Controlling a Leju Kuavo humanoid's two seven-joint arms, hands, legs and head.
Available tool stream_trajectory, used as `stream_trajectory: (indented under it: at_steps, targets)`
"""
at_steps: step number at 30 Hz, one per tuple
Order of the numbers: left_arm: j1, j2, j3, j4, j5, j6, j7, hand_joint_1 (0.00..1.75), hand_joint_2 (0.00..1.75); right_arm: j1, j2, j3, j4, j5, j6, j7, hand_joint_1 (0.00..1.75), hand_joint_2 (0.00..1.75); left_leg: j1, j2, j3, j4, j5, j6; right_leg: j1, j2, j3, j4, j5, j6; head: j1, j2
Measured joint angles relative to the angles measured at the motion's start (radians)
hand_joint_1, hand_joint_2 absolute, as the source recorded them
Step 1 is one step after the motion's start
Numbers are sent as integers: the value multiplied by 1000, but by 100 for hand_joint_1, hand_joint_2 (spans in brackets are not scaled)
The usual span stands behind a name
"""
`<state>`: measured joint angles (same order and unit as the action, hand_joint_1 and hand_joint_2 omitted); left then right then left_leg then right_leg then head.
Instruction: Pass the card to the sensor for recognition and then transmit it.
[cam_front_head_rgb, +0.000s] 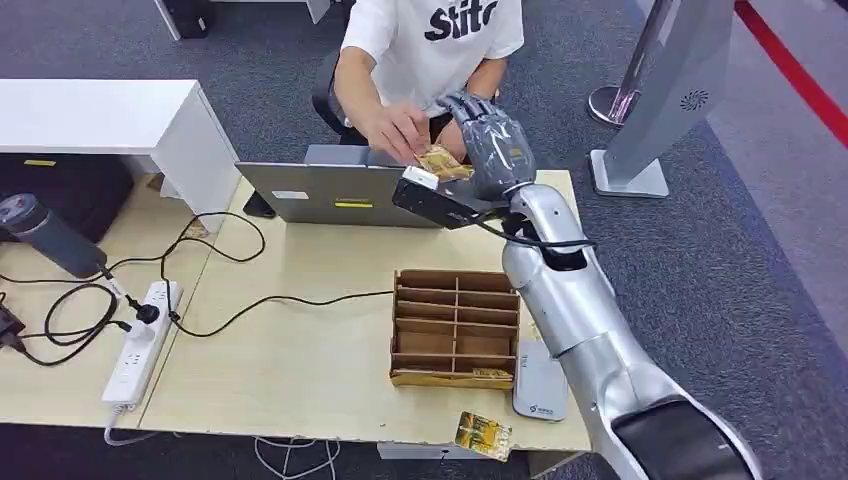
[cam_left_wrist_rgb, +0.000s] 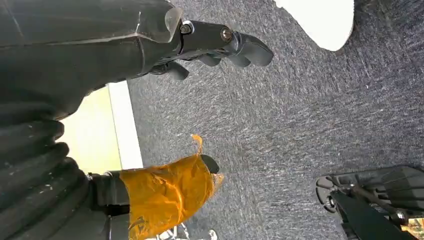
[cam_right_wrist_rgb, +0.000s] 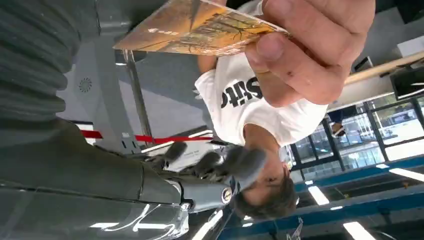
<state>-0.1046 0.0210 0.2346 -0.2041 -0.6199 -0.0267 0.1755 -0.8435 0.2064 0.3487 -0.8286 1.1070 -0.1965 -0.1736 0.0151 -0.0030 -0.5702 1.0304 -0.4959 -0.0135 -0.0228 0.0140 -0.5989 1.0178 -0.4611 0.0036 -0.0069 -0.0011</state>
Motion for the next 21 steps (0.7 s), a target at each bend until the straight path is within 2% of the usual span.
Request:
stream_trajectory:
  at_steps: [10,15,21]
  targets:
    - [0,-2,0,0,-18,5,1,0,175,9,6,-34,6,-7,0,-35,175,175,0,0,0,0,0,0,0,0,0,0,0,0,0,0]
    - [2,-2,0,0,-27,22,1,0,175,33,6,-55,-23,-34,-26,-74,175,175,0,0,0,0,0,0,0,0,0,0,0,0,0,0]
    - [19,-4,13,0,-5,56,-16,0,175,151,-10,-103,-209,-142,-2,-167,175,175,0,0,0,0,-1,1,0,0,0,-1,0,0,0,0]
